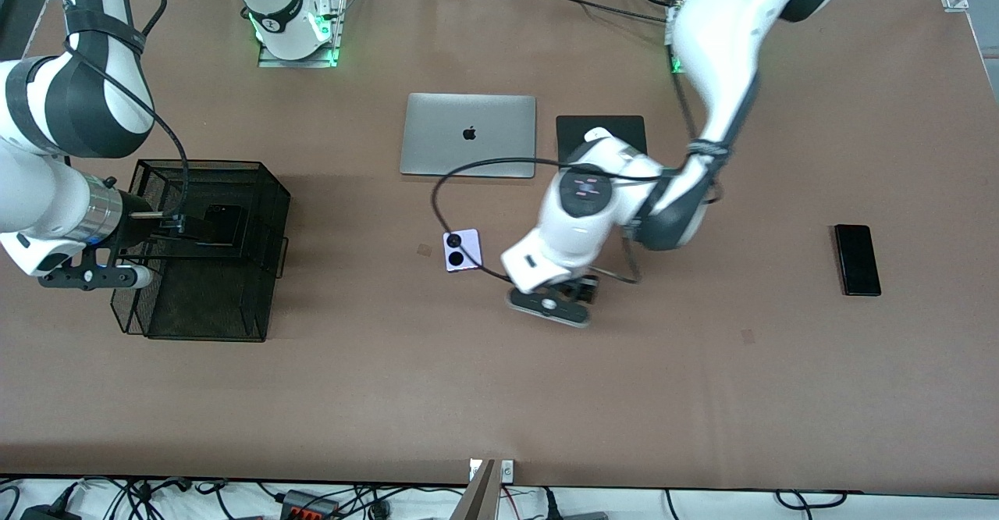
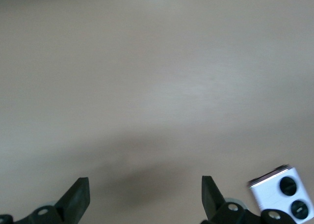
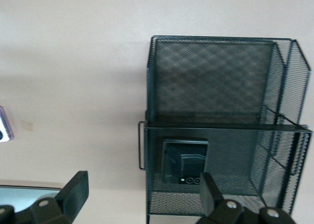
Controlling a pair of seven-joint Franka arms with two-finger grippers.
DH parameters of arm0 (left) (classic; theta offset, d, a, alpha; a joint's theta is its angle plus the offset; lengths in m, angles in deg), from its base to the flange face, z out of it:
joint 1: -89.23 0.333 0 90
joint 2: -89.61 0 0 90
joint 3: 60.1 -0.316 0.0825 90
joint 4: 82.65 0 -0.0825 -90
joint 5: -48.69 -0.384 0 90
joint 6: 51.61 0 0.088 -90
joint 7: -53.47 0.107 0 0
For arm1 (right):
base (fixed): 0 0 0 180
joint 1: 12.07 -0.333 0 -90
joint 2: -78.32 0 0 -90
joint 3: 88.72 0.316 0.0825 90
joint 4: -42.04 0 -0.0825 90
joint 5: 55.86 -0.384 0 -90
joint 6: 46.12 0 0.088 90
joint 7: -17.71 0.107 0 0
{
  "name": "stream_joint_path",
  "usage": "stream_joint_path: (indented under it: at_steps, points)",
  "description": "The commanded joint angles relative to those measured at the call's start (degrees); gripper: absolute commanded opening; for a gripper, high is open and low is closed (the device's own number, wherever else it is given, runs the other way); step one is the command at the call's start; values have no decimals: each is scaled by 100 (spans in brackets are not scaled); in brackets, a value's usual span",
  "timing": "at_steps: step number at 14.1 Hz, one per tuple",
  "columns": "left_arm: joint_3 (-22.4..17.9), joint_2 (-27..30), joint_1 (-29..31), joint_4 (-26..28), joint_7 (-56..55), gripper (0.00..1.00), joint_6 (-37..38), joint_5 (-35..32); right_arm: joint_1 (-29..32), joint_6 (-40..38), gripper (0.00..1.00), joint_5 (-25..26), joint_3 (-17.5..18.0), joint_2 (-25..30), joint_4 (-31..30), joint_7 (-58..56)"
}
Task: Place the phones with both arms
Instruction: 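Grasp the white phone with the right gripper while the left gripper releases it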
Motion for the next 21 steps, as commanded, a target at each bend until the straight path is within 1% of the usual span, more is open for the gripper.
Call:
stream_joint_path:
  at_steps: [1,2,3,5,8,10,11,13,15,17,19,21]
  points:
    - [29,778,413,662,333,100,605,140,-101,16,100,-107,29,-244,120,-71]
    - [46,1051,685,925,386,100,711,140,-197,59,100,-107,29,-262,120,-54]
    - [47,1314,819,1267,560,100,721,140,-372,208,100,-81,21,-315,111,-19]
    - [73,1667,1179,1699,939,100,729,192,-706,559,100,-107,21,-464,85,-19]
    - [134,2186,1679,2428,1037,100,738,262,-1364,1078,100,-107,21,-797,85,16]
    - [134,2397,2215,2868,1019,100,695,883,-1849,1516,100,-98,21,-1043,85,34]
    - [161,2476,2522,3053,1063,100,686,991,-2033,1728,100,-115,21,-1184,85,69]
    - [222,2705,2823,3396,1482,100,651,957,-2289,2123,100,-124,21,-1447,85,305]
    - [222,2741,3366,3747,2395,100,187,939,-2631,2457,100,-116,21,-1772,111,516]
    - [205,2697,3727,3872,3230,100,-87,939,-2834,2800,100,-115,21,-2063,146,963]
    - [214,2645,4114,3986,3934,100,-341,939,-3080,3344,100,-116,21,-2326,155,1159]
    - [205,2644,4414,4362,4471,100,-946,931,-3230,3714,100,-116,21,-2590,234,1456]
